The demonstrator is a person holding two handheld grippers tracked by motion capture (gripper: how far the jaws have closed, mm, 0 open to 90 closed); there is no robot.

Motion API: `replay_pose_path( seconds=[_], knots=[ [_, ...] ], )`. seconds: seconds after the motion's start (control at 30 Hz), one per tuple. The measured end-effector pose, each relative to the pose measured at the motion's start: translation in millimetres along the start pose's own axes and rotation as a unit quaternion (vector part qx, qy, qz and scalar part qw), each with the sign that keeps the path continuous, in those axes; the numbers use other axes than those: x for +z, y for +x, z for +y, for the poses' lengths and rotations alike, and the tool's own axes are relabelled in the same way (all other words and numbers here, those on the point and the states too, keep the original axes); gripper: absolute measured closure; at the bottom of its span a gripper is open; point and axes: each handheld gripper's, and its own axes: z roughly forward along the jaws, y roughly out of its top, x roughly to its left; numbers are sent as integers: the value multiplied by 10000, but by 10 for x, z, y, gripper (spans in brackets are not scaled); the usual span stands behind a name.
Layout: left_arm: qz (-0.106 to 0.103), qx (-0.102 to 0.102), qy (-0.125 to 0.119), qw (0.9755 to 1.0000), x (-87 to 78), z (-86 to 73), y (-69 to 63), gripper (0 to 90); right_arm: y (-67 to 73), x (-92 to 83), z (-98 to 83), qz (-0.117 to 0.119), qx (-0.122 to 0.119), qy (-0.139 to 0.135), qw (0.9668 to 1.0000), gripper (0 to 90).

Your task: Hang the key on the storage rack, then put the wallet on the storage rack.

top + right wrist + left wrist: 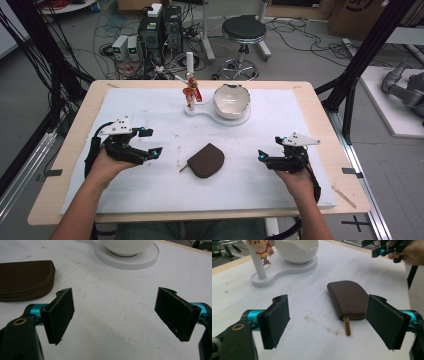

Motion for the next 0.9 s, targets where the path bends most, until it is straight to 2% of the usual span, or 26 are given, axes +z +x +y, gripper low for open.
replay_pose_path(
  seconds=[0.13, 0.37, 0.8, 0.9],
  knots=[
    [91, -118, -84, 9999, -71, -47, 47, 172, -10, -2, -2, -30, 24, -8, 10000, 161],
    [111, -104, -120, 9998, -108, -57, 50, 172, -26, 24, -28, -9, 31, 52, 10000, 161],
    [-178, -39, 30, 9998, 25, -83, -78, 172, -27, -30, -34, -23, 85, -37, 10000, 161],
    [-221, -9, 161, 9996, 111, -100, -120, 172, -15, -24, -35, -11, 44, -16, 10000, 161]
  ],
)
